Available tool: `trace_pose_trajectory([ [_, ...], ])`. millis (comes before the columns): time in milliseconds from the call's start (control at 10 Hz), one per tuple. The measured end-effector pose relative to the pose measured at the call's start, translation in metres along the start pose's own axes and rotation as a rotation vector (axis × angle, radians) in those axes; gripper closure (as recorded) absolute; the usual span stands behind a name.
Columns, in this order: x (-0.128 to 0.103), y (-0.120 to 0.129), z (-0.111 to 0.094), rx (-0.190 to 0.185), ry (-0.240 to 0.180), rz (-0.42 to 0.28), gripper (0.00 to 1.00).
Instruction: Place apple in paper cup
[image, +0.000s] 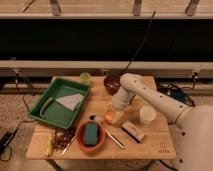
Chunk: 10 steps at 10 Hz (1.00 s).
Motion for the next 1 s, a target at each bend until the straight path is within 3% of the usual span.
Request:
trace_pose_trajectory([
  [300,0.000,0.003,-0.008,0.010,0.002,0.002,0.93],
  [400,0.000,0.004,-0.015,0.023,0.004,0.003,0.98],
  [700,-0.003,0.009,-0.056,0.091,0.020,0.007,1.00],
  [1000,0.011,0.022,-0.108,0.189,0.045,0.043,1.00],
])
